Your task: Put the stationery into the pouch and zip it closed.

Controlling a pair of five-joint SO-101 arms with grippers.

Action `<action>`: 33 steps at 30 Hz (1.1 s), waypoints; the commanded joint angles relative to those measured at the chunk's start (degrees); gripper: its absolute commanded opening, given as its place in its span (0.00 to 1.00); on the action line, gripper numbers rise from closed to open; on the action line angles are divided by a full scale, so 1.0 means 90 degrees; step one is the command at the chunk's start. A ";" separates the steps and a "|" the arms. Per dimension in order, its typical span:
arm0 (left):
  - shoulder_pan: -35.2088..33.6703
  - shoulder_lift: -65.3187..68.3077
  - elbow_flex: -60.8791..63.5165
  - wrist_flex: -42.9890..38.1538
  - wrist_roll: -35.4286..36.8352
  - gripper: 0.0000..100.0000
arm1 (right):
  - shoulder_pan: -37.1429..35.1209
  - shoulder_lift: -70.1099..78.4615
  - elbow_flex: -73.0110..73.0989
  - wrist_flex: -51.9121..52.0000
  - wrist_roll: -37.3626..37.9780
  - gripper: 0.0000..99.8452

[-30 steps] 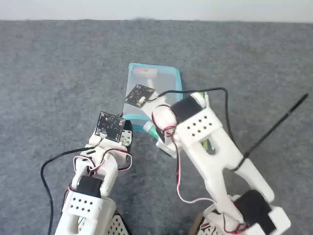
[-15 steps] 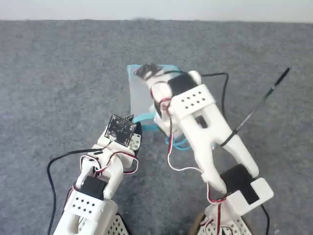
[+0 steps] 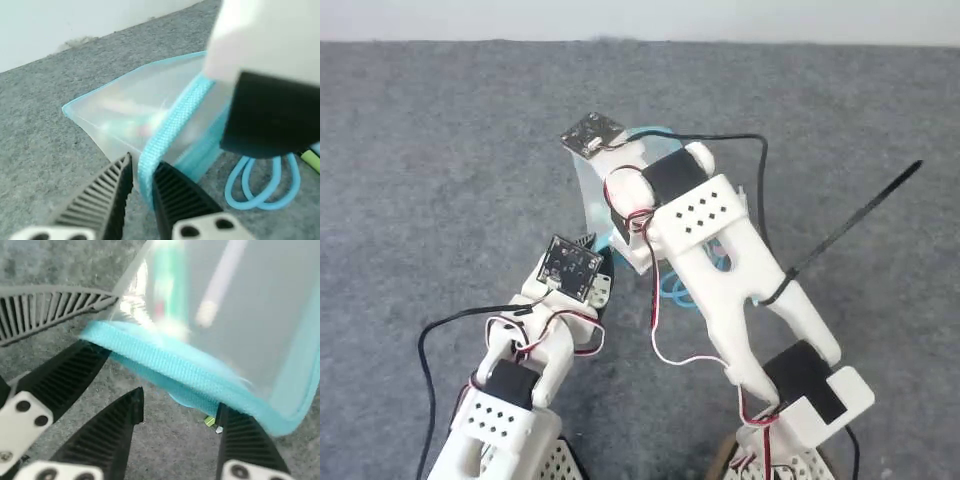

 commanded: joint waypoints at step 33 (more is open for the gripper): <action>-0.1084 0.0000 -0.0259 -0.0225 0.0205 0.01 | 0.2623 -0.1021 0.4708 -0.2926 -0.0186 0.25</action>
